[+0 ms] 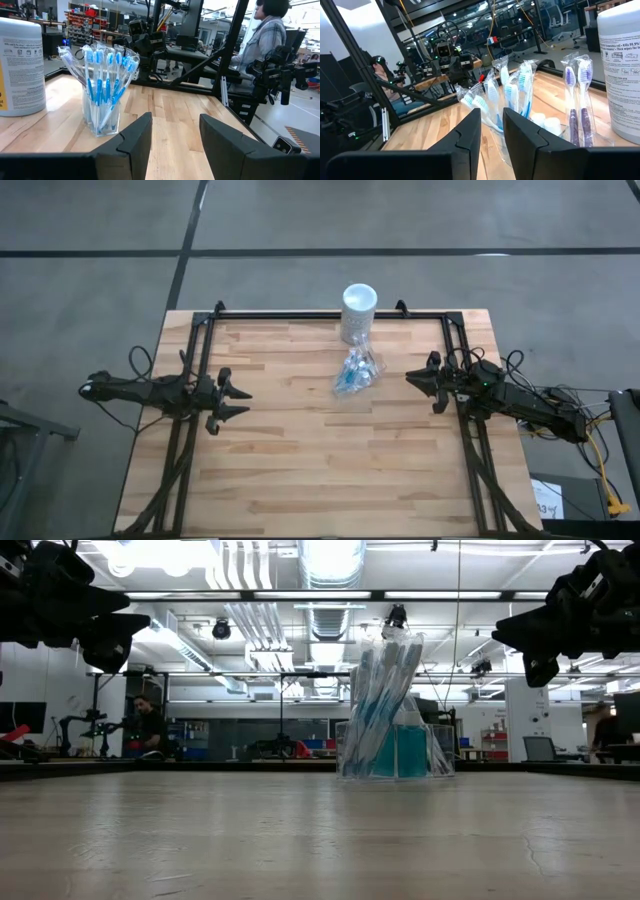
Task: Pick & Place toothbrushing station
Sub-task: Return to Home Position
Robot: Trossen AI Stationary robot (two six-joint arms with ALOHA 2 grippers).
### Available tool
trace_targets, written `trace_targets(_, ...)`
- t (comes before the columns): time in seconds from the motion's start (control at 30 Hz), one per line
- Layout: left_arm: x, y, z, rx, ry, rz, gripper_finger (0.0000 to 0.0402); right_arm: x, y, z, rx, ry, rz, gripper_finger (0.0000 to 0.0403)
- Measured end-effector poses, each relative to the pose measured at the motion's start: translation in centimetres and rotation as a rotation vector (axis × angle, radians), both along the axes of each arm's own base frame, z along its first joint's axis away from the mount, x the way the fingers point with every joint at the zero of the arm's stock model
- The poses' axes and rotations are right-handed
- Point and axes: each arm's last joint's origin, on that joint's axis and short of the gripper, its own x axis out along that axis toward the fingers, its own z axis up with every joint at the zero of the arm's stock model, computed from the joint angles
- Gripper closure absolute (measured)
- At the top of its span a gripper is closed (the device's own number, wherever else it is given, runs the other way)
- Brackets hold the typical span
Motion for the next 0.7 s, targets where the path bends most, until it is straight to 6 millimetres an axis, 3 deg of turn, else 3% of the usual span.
trace_targets(0.3, 0.00, 0.00, 0.00, 0.000, 0.000, 0.000, 0.0232, 0.00, 0.00, 0.00, 0.000, 0.000, 0.000, 0.0335)
trace_targets(0.7, 0.00, 0.01, -0.01, 0.000, 0.000, 0.001, 0.0231, 0.00, 0.00, 0.00, 0.000, 0.000, 0.000, 0.0321)
